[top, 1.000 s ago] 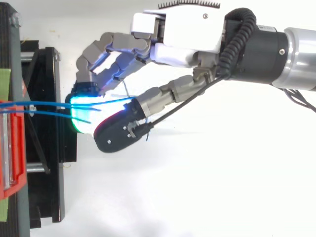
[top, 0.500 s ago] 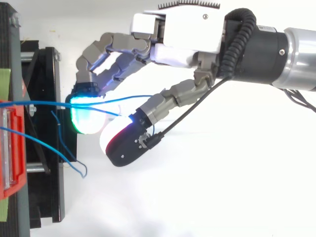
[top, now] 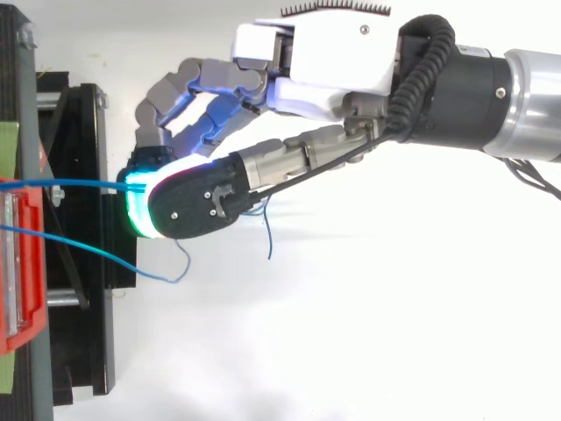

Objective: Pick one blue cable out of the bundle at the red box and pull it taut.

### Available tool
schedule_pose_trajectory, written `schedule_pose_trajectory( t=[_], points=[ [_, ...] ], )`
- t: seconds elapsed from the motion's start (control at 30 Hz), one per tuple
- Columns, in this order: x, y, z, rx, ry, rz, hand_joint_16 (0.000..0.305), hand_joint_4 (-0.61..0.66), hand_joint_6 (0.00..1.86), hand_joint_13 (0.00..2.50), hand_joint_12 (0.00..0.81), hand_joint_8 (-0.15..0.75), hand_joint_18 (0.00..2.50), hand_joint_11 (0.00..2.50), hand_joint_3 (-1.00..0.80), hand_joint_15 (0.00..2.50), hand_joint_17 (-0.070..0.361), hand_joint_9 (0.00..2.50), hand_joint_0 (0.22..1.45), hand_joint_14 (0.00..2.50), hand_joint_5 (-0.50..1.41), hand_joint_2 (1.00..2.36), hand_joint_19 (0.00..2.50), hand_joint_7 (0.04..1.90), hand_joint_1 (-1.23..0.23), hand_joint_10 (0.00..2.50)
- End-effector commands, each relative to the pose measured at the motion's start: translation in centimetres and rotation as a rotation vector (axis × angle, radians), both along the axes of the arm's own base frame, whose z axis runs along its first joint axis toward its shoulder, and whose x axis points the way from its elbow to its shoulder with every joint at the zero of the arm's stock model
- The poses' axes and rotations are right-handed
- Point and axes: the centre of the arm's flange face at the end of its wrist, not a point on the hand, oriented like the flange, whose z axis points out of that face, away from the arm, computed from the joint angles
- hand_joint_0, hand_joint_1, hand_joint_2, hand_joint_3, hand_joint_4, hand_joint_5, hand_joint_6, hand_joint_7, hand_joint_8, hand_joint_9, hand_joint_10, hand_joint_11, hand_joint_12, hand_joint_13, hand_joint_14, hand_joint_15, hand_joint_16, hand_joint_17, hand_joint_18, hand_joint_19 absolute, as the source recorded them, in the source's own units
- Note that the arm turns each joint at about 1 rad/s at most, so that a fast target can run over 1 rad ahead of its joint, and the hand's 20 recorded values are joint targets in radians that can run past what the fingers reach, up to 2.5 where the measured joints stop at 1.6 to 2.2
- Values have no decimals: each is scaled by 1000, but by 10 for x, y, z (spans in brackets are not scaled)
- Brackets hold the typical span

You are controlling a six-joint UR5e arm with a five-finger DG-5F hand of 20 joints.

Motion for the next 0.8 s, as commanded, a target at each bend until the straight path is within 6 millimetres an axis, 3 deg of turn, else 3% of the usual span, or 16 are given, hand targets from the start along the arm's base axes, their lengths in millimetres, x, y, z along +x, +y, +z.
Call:
schedule_pose_trajectory(
  t=[0.0,0.2,0.53,0.77],
  points=[
    [0,0,0,1,0,0,62,125,919,682,433,402,566,558,-140,438,139,834,584,15,-161,1008,457,897,-678,10],
    [0,-1,0,1,0,-1,59,132,931,675,419,381,551,571,-142,441,132,817,607,14,-166,1010,446,865,-729,11],
    [0,0,0,1,0,0,50,120,928,644,380,346,512,568,-337,443,114,783,622,15,-172,1010,465,858,-766,13],
    [0,0,0,1,0,0,50,101,925,647,377,344,523,588,-378,444,113,781,637,15,-171,1008,455,857,-815,10]
  ],
)
